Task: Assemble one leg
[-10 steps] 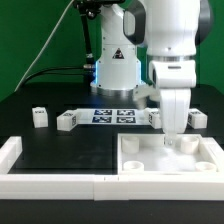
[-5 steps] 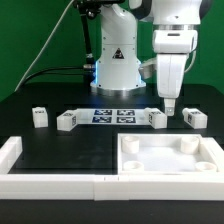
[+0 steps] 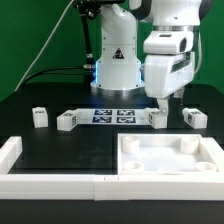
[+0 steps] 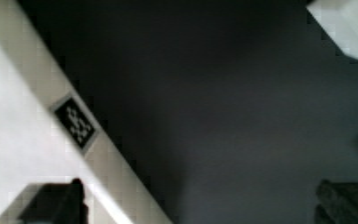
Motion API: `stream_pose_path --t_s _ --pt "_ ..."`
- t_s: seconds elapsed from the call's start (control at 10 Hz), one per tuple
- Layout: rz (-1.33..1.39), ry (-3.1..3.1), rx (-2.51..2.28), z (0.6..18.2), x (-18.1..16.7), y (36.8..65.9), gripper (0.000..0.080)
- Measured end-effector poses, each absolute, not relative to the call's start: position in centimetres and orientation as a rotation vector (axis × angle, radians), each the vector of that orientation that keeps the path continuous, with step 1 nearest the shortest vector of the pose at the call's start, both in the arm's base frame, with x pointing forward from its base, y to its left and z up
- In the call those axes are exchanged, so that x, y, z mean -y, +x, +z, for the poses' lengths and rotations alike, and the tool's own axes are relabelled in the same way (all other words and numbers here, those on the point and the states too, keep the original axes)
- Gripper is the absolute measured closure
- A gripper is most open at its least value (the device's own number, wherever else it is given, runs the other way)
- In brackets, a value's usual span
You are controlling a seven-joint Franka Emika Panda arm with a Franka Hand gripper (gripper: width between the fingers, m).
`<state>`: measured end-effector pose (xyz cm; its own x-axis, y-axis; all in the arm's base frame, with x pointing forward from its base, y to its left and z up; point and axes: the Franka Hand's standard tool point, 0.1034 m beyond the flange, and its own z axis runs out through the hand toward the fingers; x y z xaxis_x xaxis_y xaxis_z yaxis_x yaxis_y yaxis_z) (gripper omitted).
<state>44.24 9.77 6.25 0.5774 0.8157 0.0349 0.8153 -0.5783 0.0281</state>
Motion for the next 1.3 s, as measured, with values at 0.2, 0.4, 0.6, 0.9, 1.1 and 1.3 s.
stream_pose_path --t_s 0.2,0.4,0.6,0.9,1.1,1.3 --pt "0.074 2.970 -1.067 5.7 -10.3 43.2 0.0150" --pt "0.048 3.093 -0.714 5.4 -12.2 41.9 0.0150" --pt "0.031 3.132 -0.590 5.2 -14.6 40.8 0.0150" --pt "0.010 3.147 -0.603 4.8 -16.9 39.6 0.0150" --pt "-0.066 3.138 -0.603 4.8 -16.8 39.6 0.0150" --pt "-0.350 3.089 -0.602 4.9 -16.4 38.4 0.0150"
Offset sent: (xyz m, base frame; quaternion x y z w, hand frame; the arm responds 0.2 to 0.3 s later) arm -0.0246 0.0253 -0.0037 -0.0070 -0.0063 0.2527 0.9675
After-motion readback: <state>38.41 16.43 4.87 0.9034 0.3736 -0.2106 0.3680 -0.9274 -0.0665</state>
